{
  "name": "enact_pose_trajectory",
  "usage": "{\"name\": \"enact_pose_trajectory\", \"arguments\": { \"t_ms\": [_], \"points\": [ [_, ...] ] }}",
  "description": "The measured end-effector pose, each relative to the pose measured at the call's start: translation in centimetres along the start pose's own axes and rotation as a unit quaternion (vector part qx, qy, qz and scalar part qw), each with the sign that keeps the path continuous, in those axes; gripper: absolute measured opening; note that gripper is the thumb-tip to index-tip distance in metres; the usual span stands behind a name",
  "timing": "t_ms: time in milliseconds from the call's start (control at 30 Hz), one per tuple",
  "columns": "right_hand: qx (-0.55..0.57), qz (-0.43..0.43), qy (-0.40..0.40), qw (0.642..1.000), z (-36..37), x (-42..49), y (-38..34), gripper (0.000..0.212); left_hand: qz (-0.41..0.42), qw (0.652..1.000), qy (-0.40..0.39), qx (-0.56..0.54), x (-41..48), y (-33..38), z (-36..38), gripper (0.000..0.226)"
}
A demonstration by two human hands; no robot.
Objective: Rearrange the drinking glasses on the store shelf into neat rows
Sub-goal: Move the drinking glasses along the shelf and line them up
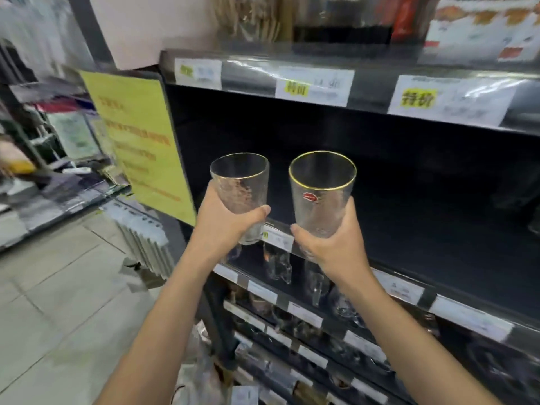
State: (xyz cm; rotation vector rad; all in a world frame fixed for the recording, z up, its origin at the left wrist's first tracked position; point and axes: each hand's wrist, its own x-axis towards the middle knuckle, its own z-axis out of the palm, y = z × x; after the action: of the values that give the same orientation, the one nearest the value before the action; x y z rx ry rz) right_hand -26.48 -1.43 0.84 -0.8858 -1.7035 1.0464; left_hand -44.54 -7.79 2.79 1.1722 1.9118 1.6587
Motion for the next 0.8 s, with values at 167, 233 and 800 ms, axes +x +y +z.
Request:
{"name": "enact_pose_trajectory", "arguments": {
  "t_ms": [167, 233, 800],
  "points": [
    [-0.007, 0.008, 0.056, 0.998, 2.8, 2.9, 0.1, 0.060, 0.007, 0.999, -0.038, -0.003, 4.6, -1.7, -1.0, 0.072],
    [-0.009, 0.016, 0.069, 0.997, 3.5, 4.0, 0.5, 0.062, 0.011, 0.998, -0.054, -0.001, 6.4, -2.0, -0.7, 0.072],
    [-0.006, 0.066, 0.181, 0.981, 4.1, 11.7, 5.3, 0.057, 0.097, 0.977, -0.186, -0.037, 17.3, -4.2, 4.7, 0.023]
  ]
}}
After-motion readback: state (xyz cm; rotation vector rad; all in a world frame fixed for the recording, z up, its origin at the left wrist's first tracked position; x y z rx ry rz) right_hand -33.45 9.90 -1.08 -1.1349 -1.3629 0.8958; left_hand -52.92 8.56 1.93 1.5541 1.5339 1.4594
